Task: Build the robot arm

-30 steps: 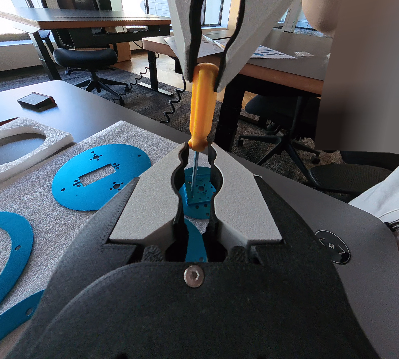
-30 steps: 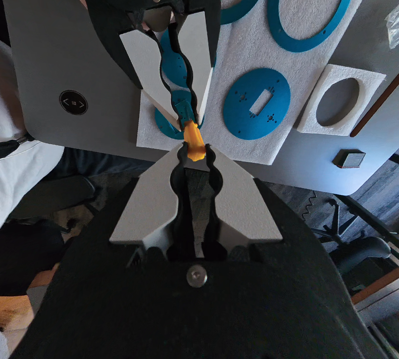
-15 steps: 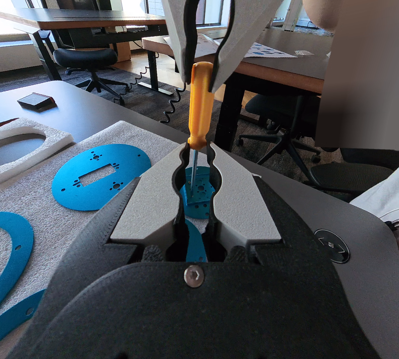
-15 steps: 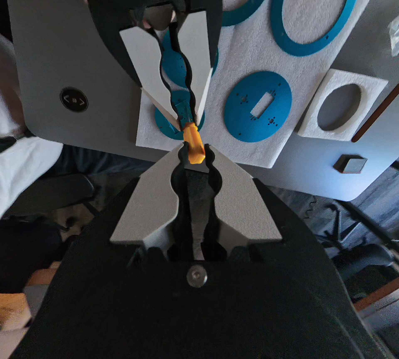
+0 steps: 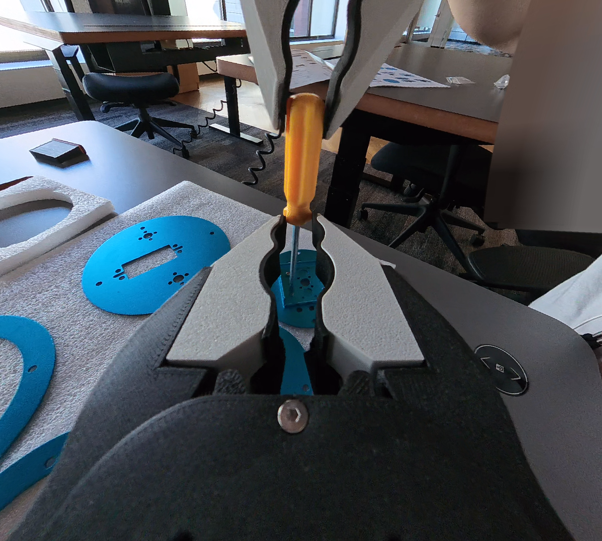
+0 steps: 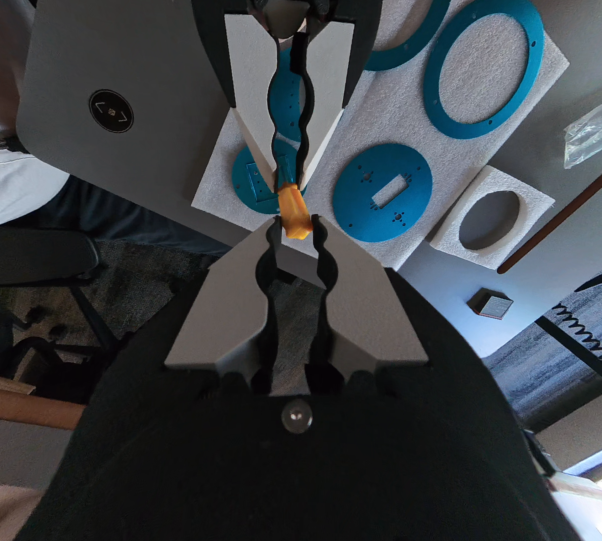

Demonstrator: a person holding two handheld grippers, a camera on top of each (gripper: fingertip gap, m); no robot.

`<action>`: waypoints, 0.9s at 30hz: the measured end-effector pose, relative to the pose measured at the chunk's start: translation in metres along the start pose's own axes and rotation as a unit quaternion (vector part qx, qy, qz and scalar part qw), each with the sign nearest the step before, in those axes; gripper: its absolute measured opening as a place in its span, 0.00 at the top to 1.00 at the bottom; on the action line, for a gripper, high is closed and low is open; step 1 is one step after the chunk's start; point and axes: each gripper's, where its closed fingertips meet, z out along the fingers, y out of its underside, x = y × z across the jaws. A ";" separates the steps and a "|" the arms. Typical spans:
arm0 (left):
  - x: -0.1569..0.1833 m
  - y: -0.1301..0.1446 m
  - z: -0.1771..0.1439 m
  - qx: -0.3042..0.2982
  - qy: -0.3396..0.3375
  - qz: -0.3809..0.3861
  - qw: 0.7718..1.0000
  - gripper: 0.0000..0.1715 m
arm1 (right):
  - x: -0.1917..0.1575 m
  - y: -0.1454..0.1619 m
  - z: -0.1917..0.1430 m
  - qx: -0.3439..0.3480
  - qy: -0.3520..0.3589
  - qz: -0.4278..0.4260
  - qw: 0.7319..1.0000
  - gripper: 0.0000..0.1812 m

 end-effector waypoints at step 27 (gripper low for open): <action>0.000 -0.001 0.001 0.003 -0.003 0.003 1.000 0.92 | -0.002 0.005 0.002 -0.036 0.008 0.065 0.997 0.90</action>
